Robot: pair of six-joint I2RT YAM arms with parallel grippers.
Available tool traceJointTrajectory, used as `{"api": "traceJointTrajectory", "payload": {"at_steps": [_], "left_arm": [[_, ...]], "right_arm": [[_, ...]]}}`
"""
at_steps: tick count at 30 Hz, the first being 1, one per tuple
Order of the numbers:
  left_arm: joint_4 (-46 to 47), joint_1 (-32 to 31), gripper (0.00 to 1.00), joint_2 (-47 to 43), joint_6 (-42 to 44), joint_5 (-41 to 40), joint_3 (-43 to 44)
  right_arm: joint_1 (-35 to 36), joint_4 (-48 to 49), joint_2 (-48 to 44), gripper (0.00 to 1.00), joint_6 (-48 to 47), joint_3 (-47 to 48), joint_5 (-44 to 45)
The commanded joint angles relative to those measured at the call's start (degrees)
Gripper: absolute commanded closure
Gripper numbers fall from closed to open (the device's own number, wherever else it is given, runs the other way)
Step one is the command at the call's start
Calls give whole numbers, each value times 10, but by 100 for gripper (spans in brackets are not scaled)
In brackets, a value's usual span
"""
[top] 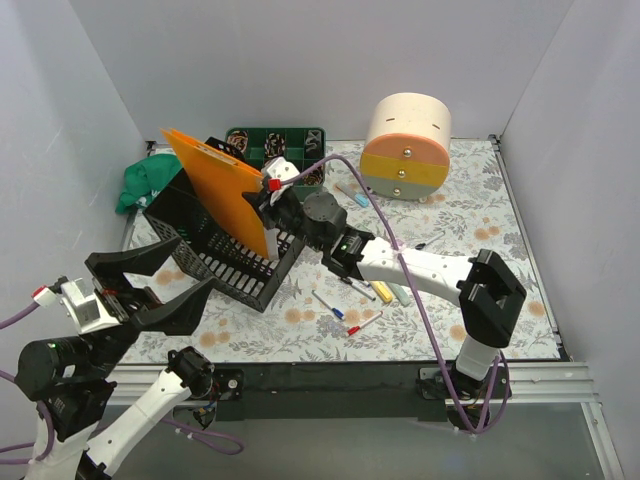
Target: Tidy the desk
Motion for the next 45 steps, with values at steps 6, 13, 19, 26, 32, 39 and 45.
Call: {"api": "traceJointTrajectory", "payload": {"at_steps": [6, 13, 19, 26, 32, 39, 45], "left_arm": [[-5, 0, 2, -9, 7, -8, -6], [-7, 0, 2, -10, 7, -10, -7], [-5, 0, 2, -6, 7, -7, -10], [9, 0, 2, 15, 2, 9, -2], [15, 0, 2, 45, -13, 27, 9], [30, 0, 2, 94, -54, 51, 0], [35, 0, 2, 172, -107, 71, 4]], "right_arm": [[-7, 108, 12, 99, -42, -10, 57], [-6, 108, 12, 89, -27, -48, 55], [-6, 109, -8, 37, -43, -81, 36], [-6, 91, -72, 19, -125, -97, -84], [-19, -68, -146, 4, -197, -81, -158], [-73, -378, -183, 2, -195, 23, -249], [-226, -637, -180, 1, -215, 123, -421]]}}
